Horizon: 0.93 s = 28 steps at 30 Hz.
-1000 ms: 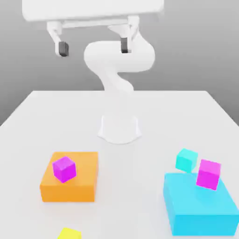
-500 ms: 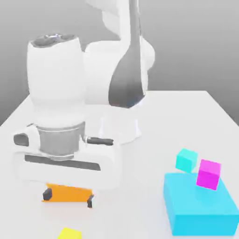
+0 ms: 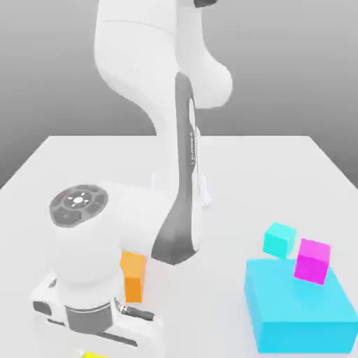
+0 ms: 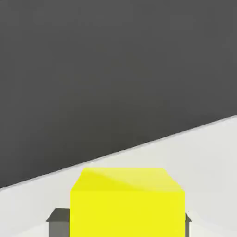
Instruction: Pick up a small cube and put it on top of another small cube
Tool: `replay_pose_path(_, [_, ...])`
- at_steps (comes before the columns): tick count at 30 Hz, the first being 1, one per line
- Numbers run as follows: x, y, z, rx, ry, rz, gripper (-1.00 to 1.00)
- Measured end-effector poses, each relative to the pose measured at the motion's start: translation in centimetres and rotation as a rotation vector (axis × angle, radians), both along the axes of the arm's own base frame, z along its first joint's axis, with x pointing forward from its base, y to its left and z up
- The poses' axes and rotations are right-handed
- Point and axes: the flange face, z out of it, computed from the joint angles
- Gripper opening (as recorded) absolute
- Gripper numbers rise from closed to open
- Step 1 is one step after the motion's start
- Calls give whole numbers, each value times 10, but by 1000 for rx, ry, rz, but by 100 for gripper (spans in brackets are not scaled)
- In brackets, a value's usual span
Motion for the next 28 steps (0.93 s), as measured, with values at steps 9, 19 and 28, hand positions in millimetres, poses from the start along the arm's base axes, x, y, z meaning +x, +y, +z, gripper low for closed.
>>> replay_pose_path(9, [-10, 130, 96, 27, -2, 442, -100])
replay_pose_path(19, [-125, 344, 172, 15, 0, 1332, -100])
replay_pose_path(28, [-146, 358, 124, 2, 2, 1451, 100])
